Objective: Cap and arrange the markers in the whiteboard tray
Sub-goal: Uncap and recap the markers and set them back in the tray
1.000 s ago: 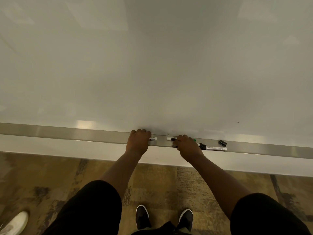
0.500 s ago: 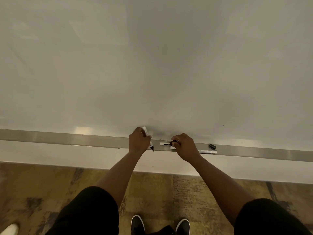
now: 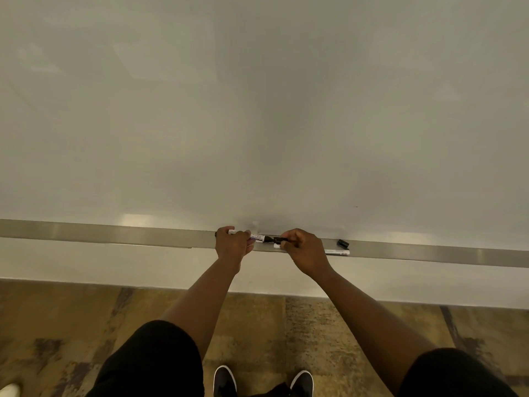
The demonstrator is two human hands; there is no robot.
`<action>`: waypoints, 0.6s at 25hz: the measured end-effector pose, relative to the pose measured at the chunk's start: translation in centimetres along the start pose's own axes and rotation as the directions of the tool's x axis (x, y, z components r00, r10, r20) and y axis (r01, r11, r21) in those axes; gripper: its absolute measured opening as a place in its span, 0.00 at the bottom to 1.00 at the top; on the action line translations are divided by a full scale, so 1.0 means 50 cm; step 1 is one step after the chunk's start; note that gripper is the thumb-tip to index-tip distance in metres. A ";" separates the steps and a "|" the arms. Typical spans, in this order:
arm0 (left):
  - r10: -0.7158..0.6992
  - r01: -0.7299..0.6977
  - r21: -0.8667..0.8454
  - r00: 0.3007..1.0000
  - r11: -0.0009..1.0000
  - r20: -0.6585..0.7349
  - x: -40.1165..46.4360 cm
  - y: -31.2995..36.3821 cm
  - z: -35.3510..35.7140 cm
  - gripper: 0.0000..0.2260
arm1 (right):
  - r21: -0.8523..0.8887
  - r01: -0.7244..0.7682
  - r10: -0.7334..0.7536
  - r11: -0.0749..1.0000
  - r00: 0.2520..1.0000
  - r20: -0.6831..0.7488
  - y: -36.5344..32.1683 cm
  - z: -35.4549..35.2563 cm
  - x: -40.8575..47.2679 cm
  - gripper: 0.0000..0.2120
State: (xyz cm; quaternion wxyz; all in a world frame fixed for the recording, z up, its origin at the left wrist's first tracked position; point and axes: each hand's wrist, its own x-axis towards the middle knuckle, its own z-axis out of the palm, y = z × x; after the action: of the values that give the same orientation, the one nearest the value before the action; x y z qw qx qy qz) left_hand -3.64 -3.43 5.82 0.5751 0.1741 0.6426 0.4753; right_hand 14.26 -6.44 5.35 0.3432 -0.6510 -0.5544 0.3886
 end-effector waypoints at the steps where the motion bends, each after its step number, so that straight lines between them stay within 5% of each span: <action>1: 0.000 0.000 0.004 1.000 1.000 0.001 -0.006 -0.001 0.004 0.19 | 0.001 0.005 -0.005 1.000 1.000 0.007 0.001 0.000 -0.004 0.07; 9: -0.155 0.142 0.073 0.965 0.987 0.210 -0.031 -0.009 0.004 0.05 | 0.198 -0.005 0.018 0.980 0.998 -0.063 0.002 -0.022 -0.010 0.09; 15: -0.081 -0.092 0.390 0.910 0.916 0.406 -0.045 -0.006 -0.009 0.02 | 0.381 -0.038 0.084 0.924 0.991 -0.107 -0.011 -0.035 0.000 0.07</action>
State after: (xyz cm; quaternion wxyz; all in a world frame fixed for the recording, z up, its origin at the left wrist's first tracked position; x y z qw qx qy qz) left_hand -3.31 -5.49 6.81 0.6488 0.3867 0.5890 0.2874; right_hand 15.57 -6.37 6.64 0.4831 -0.6118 -0.4266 0.4586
